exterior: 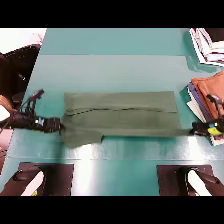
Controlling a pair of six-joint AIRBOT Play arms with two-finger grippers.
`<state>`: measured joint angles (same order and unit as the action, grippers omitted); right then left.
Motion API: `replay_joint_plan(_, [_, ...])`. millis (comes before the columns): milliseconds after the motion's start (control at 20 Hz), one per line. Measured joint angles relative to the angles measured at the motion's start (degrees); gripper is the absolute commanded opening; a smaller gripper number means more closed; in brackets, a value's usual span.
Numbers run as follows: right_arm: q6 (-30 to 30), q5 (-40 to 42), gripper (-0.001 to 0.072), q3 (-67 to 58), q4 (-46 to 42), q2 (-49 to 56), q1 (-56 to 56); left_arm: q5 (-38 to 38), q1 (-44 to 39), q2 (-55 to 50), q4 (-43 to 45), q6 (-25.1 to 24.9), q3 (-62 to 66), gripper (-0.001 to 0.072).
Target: Fold the shirts.
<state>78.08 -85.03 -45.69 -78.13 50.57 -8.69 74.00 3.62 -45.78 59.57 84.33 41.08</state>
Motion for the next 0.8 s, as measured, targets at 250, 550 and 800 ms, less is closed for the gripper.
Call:
replay_joint_plan(250, [0.0,6.1,0.0016,-12.4,0.5,15.5,4.9,-9.2,0.0,-16.2,-0.9,-3.8,12.1,0.0025])
replay_joint_plan(550, [0.1,9.2,0.0018,-25.6,4.6,31.4,7.0,-18.1,0.0,-32.0,-3.4,-7.4,19.9,0.0027])
replay_joint_plan(800, [-0.3,10.2,0.0390,-32.4,11.6,39.1,6.8,-21.6,0.1,-35.6,-5.5,-8.0,21.6,0.0672])
